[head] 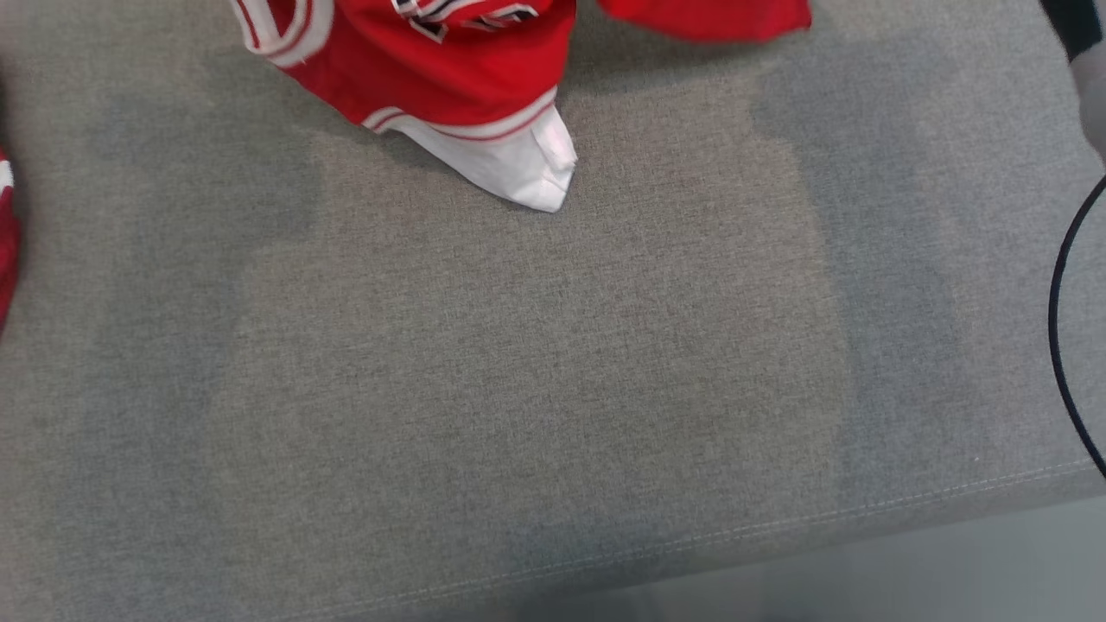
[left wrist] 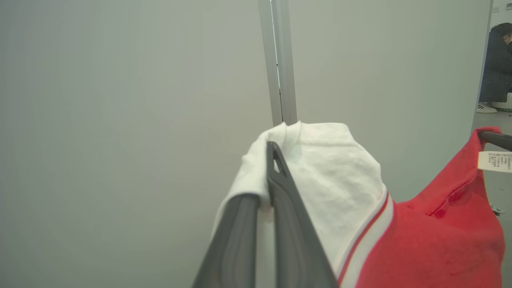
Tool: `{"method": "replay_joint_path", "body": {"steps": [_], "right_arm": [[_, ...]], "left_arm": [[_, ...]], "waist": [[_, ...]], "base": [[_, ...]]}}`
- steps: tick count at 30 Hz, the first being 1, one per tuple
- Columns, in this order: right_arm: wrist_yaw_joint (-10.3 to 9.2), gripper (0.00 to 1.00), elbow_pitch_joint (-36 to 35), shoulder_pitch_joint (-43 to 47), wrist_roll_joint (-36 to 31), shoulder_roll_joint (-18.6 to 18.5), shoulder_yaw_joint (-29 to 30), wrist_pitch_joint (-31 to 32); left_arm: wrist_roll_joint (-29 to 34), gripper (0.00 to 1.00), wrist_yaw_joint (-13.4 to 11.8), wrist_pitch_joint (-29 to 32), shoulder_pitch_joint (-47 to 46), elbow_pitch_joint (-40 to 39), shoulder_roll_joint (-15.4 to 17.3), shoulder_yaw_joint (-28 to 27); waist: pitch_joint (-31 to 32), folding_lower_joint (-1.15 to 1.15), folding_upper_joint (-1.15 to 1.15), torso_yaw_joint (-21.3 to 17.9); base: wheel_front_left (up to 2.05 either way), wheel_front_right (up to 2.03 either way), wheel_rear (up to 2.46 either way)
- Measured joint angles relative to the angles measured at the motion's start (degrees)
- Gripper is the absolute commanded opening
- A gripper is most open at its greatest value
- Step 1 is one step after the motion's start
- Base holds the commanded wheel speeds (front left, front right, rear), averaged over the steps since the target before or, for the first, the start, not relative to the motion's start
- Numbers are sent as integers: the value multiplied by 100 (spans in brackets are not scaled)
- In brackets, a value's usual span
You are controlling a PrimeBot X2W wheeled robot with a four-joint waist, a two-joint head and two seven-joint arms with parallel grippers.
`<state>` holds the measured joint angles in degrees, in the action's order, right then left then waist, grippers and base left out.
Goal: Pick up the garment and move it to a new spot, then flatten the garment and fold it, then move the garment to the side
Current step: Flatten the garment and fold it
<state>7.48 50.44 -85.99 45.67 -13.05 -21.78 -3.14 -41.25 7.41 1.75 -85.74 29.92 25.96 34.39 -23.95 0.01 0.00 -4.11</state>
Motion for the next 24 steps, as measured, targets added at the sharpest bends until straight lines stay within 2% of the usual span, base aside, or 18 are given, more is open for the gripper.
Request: {"method": "replay_joint_path", "body": {"steps": [6, 11, 18, 21, 24], "right_arm": [[0, 0, 1121, -1142, -87, 212, 277, -270], [0, 0, 1973, -2037, -390, 274, 477, -744], [0, 0, 2245, -2878, -760, 330, 795, -1156], [0, 0, 2220, -2945, -868, 383, 914, -1190], [0, 0, 2063, -2891, -1056, 443, 899, -1194]], "left_arm": [[96, 0, 0, 45, -1183, 1036, -42, 145], [319, 0, -65, -110, -2118, 1593, -286, 238], [575, 0, -464, -734, -3261, 2009, -813, 170], [531, 0, -534, -1084, -3365, 2161, -1059, 78], [477, 0, -403, -1173, -3320, 2376, -1189, 118]], "waist": [[-456, 1, 0, -163], [-544, 0, 0, -361], [-701, -2, 0, -405], [-835, -2, 0, -384], [-990, -2, 0, -358]], "base": [[0, 0, 0], [0, 0, 0], [0, 0, 0], [0, 0, 0], [0, 0, 0]]}}
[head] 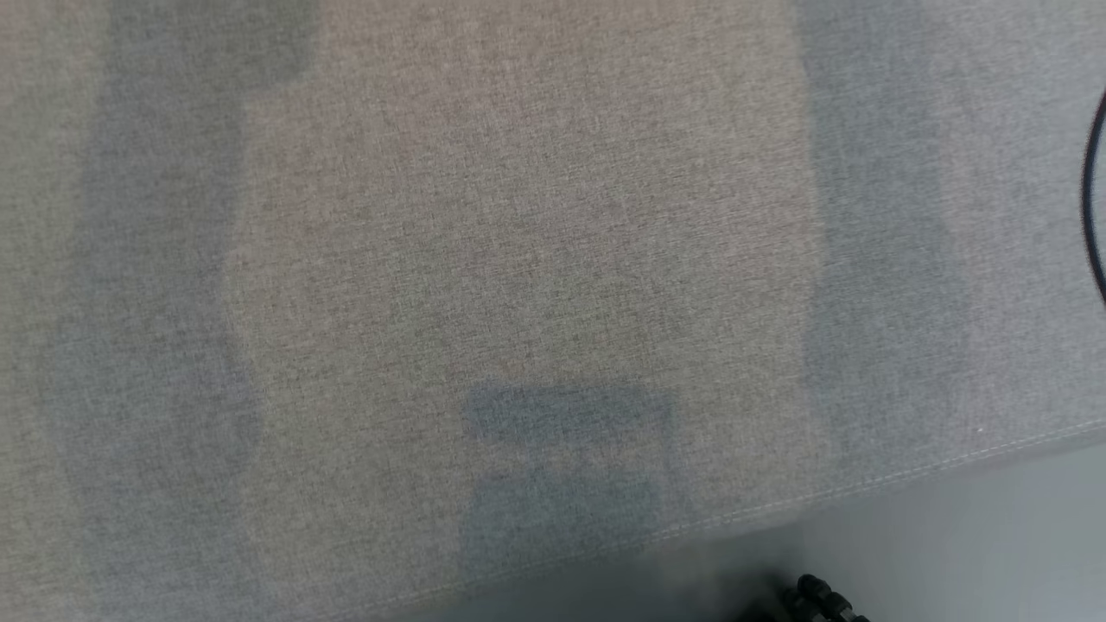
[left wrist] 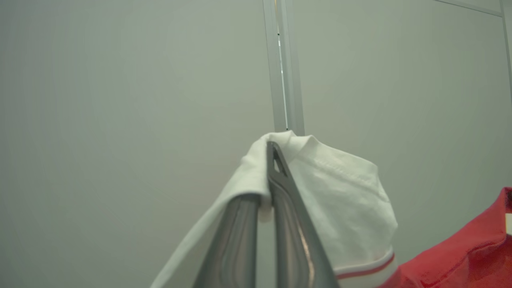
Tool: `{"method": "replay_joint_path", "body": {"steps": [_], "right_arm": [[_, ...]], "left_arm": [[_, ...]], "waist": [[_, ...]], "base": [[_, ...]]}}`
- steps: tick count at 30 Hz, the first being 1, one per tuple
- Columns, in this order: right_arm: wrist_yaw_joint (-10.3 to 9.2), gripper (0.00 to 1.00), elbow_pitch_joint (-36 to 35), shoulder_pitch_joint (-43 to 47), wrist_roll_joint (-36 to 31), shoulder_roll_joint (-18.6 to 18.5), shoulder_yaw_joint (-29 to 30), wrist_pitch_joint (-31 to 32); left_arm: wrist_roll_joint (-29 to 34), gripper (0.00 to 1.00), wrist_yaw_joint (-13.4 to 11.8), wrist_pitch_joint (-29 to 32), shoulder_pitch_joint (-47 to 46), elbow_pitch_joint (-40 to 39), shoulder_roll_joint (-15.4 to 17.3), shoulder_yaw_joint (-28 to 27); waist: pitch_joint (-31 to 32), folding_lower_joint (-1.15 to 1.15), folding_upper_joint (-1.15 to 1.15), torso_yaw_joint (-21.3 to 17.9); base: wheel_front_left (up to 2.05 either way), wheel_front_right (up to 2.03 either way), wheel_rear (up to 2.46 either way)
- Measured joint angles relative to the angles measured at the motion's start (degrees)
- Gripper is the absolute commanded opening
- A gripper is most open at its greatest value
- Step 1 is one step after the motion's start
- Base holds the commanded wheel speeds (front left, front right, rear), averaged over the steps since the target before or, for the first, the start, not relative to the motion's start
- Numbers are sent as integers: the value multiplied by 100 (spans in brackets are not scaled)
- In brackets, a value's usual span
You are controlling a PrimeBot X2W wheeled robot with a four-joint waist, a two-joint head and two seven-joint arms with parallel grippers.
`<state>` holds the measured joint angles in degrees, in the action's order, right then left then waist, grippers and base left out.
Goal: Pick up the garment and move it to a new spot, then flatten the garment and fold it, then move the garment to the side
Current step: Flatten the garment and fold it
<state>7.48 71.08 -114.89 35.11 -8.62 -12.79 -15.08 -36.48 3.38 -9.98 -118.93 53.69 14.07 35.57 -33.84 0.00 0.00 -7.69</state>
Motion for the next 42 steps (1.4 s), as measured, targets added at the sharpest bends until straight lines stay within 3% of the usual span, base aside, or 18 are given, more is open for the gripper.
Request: {"method": "replay_joint_path", "body": {"steps": [7, 13, 21, 27, 35, 42], "right_arm": [[0, 0, -415, 682, -49, 121, -131, 1], [1, 0, -769, 1408, 231, 282, -590, 2], [1, 0, -1592, 2740, 1032, -14, -1452, 69], [0, 0, -2297, 4187, 1760, -438, -1984, 53], [0, 0, -3123, 5894, 2294, -876, -2407, 5], [0, 0, -3727, 7177, 2160, -1044, -2206, 2]], "left_arm": [[-428, 0, 213, -323, 836, 281, -92, -207], [-463, 0, 335, -460, 1580, 38, 96, -113], [-538, 0, 377, -500, 3102, -1233, 487, -579], [-569, 0, 388, -504, 5051, -2359, 572, -1217], [-438, 0, 238, -503, 7681, -3857, 268, -1891], [-29, 0, 194, -504, 9513, -4717, -123, -2153]], "waist": [[-404, 1, 0, 83], [-465, 1, 0, 61], [-171, 1, 0, 49], [307, 0, 0, 108], [1078, 0, 0, 181], [1683, 0, 0, 252]], "base": [[0, 0, 0], [0, 0, 0], [0, 0, 0], [0, 0, 0], [0, 0, 0], [0, 0, 0]]}}
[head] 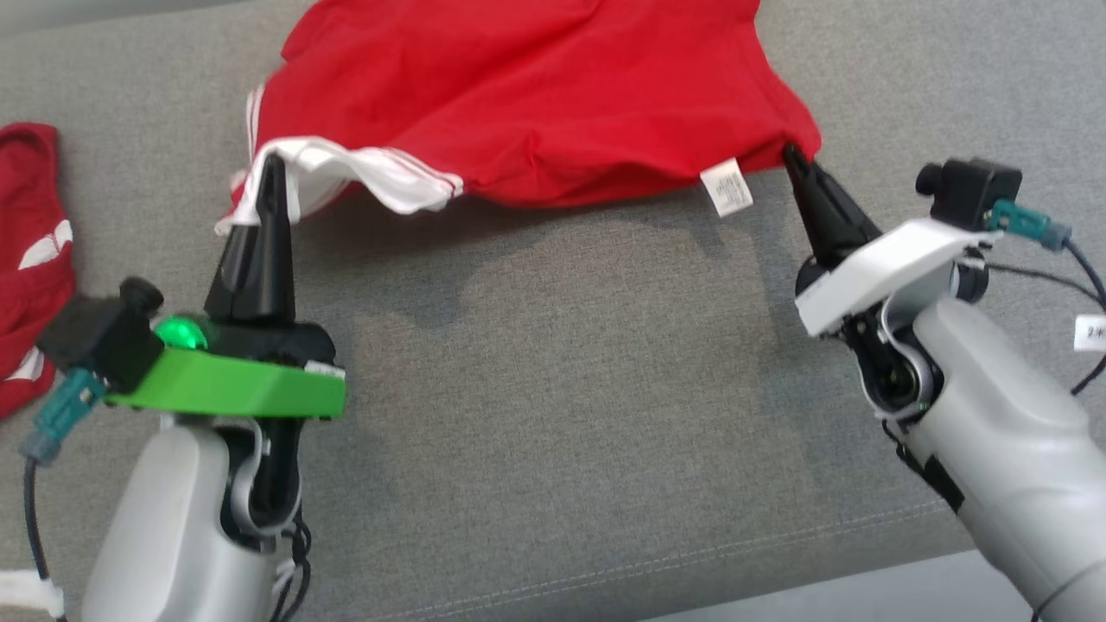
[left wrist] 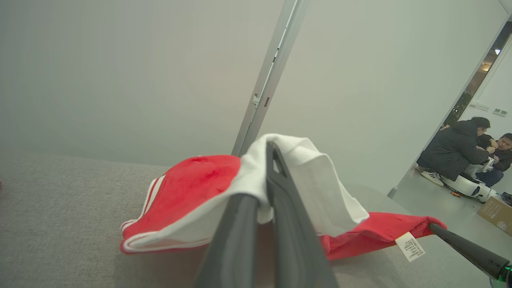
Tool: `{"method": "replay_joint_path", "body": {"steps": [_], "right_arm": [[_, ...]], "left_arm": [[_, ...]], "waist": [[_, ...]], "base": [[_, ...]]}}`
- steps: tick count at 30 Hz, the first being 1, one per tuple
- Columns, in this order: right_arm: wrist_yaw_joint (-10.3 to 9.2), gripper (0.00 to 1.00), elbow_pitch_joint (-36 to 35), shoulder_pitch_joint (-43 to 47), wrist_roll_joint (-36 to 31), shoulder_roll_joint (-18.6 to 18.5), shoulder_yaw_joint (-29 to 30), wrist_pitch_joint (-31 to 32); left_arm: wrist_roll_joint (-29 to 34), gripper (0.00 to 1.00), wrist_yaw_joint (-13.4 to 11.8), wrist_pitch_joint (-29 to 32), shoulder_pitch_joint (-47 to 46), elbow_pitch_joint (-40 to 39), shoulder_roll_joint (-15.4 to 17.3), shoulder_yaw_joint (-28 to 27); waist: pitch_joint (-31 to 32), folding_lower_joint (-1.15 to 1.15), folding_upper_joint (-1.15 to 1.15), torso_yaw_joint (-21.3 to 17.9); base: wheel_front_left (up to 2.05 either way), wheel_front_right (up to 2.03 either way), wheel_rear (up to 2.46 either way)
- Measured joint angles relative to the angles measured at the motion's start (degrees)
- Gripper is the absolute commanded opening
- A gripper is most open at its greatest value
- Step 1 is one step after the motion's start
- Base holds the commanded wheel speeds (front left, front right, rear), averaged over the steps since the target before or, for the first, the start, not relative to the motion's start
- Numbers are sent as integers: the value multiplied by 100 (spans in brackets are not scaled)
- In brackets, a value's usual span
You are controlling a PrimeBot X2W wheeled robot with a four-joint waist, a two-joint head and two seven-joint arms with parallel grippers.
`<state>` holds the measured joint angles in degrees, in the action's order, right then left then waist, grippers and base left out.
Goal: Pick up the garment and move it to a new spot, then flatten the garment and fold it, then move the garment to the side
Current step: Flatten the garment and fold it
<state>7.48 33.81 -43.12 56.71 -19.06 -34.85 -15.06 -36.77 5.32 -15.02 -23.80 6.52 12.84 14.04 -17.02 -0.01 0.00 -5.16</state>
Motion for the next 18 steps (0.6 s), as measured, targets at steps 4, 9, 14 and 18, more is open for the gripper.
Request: {"method": "replay_joint_path", "body": {"steps": [4, 9, 14, 18], "right_arm": [[1, 0, -158, 783, -38, -53, 91, 0], [0, 0, -359, 1536, 0, -163, 179, -1], [0, 0, -576, 2124, 79, -220, 319, -1], [1, 0, -725, 2476, 100, -249, 326, 9]], "left_arm": [[222, 0, -1, -1, 888, -258, -250, -168], [335, 0, 31, -1, 1768, -359, -613, -466], [474, 0, 78, 0, 2513, -302, -810, -573], [502, 0, 104, 0, 2865, -258, -880, -651]], "waist": [[313, 0, 0, 16], [659, 0, 0, 25], [937, 0, 0, 28], [1077, 0, 0, 42]], "base": [[0, 0, 0], [0, 0, 0], [0, 0, 0], [0, 0, 0]]}}
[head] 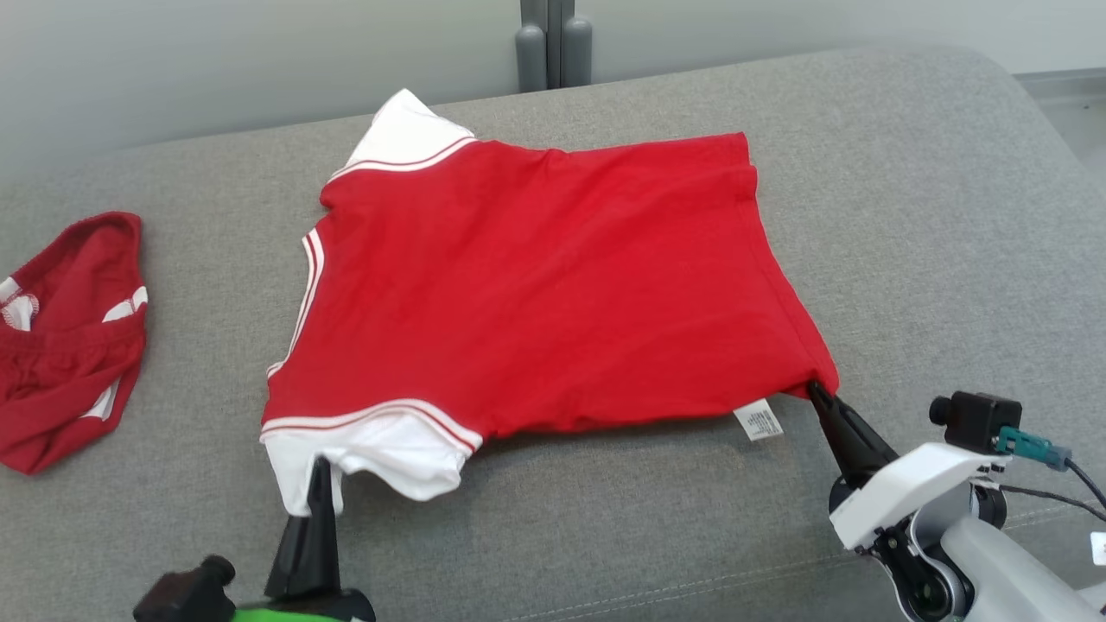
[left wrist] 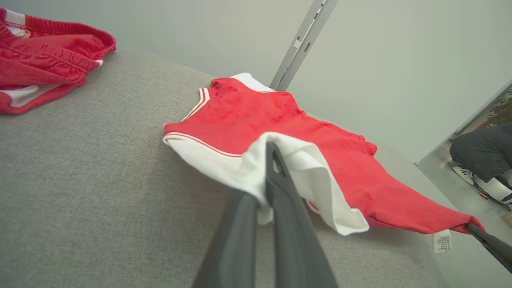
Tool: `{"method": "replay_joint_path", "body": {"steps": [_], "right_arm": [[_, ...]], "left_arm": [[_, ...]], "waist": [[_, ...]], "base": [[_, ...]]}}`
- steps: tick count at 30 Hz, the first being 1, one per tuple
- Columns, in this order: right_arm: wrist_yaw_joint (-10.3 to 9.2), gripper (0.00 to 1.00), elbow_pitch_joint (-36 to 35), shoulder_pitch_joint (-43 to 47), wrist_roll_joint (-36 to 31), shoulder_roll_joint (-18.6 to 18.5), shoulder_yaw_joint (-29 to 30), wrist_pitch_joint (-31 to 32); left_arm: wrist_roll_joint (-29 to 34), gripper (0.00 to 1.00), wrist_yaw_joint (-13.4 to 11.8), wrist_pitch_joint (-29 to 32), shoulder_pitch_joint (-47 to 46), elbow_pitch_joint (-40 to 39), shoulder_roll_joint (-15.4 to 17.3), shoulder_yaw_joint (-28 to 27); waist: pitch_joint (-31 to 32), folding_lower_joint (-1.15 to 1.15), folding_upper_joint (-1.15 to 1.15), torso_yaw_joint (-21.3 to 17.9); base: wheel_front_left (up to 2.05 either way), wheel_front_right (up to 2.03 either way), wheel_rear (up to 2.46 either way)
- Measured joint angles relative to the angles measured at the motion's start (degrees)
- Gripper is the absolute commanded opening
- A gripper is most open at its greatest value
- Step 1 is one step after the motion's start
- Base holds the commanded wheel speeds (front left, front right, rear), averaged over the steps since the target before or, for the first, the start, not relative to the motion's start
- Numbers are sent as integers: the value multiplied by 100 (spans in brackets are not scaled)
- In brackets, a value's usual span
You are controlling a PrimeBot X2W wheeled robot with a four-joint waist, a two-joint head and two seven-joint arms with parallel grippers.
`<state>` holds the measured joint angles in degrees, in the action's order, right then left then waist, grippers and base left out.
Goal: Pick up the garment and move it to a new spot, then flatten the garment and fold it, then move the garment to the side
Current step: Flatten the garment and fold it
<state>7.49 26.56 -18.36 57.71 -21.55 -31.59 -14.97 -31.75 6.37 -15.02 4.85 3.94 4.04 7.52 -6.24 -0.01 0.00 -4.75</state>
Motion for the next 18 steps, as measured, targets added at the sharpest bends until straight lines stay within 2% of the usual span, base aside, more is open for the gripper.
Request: {"method": "replay_joint_path", "body": {"steps": [10, 14, 18], "right_arm": [[-1, 0, -242, 921, -145, -144, 394, 445], [-1, 0, -379, 1021, -412, -108, 547, 594], [-1, 0, -619, 1022, -544, 92, 750, 695]], "left_arm": [[20, 0, 43, 0, 643, 597, -96, 165], [94, 0, 64, 0, 623, 673, -101, 203], [300, 0, 73, -1, 442, 479, -107, 230]], "waist": [[244, 0, 0, 180], [228, 0, 0, 203], [209, 0, 0, 173]], "base": [[0, 0, 0], [0, 0, 0], [0, 0, 0]]}}
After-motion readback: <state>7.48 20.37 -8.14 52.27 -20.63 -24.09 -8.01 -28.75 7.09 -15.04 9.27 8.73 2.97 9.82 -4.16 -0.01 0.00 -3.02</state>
